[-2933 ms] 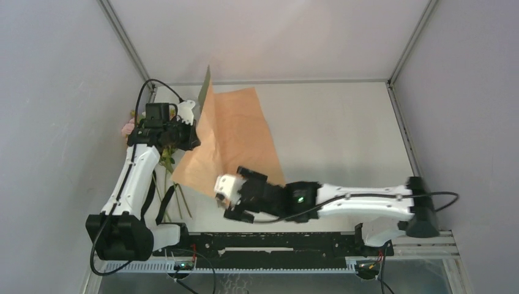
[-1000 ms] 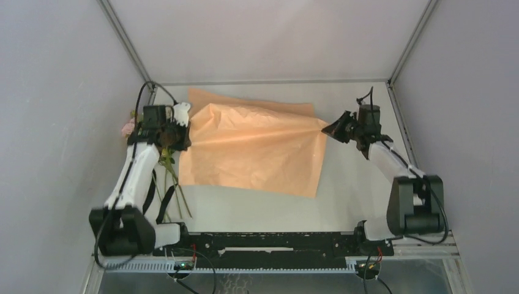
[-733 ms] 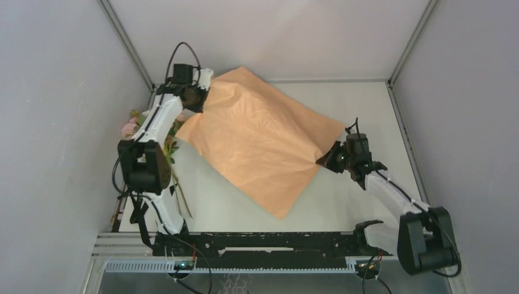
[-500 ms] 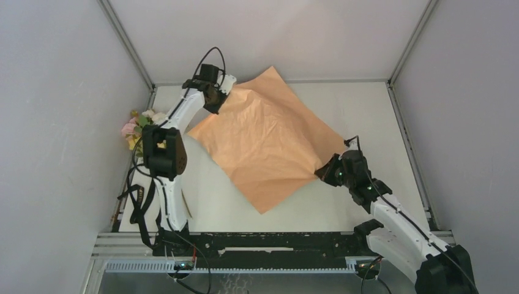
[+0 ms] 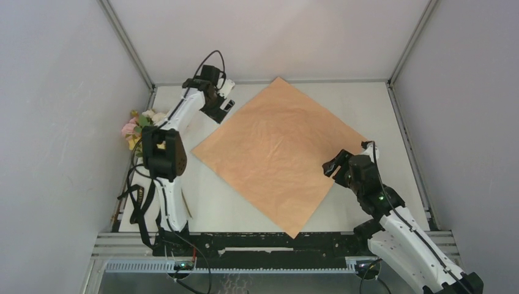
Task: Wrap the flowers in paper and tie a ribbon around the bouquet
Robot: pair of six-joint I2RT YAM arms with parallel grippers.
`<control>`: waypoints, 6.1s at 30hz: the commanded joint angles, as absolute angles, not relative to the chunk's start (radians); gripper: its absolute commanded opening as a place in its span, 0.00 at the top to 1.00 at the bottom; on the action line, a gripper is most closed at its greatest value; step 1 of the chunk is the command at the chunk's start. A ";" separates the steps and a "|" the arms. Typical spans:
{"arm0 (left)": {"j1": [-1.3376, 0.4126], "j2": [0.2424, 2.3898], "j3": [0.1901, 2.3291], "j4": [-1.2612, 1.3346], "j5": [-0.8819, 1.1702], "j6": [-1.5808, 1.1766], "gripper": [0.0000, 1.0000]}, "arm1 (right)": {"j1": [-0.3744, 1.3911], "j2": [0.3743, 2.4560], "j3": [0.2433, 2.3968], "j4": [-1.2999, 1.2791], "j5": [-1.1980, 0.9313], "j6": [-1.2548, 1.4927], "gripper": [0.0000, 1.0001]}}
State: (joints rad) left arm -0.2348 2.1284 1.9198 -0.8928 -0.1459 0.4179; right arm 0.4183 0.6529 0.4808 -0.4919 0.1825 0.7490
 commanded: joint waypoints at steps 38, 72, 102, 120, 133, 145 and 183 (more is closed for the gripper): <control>0.491 1.651 1.052 -0.470 -0.069 0.137 0.62 | 0.805 1.006 0.729 -0.466 0.500 0.625 0.28; 0.098 0.965 1.301 -0.501 0.640 -0.146 1.00 | 0.903 1.106 0.976 0.086 -0.178 0.210 0.16; -0.244 1.014 1.082 -0.237 0.593 -0.431 0.94 | 0.901 1.583 1.244 0.231 -0.067 0.437 1.00; -0.103 1.181 1.103 -0.538 0.058 -0.105 0.09 | 0.562 1.538 1.097 -0.154 -0.155 0.394 1.00; 0.265 1.546 1.049 -0.572 -0.067 0.113 0.21 | 0.556 1.895 1.383 -0.559 0.071 0.386 0.59; 0.298 1.614 0.990 -0.505 0.025 0.093 0.37 | 0.660 1.679 1.355 -0.641 0.115 0.420 0.47; 0.250 1.713 1.231 -0.686 0.224 0.164 1.00 | 0.415 1.238 0.867 -0.229 0.038 0.289 0.48</control>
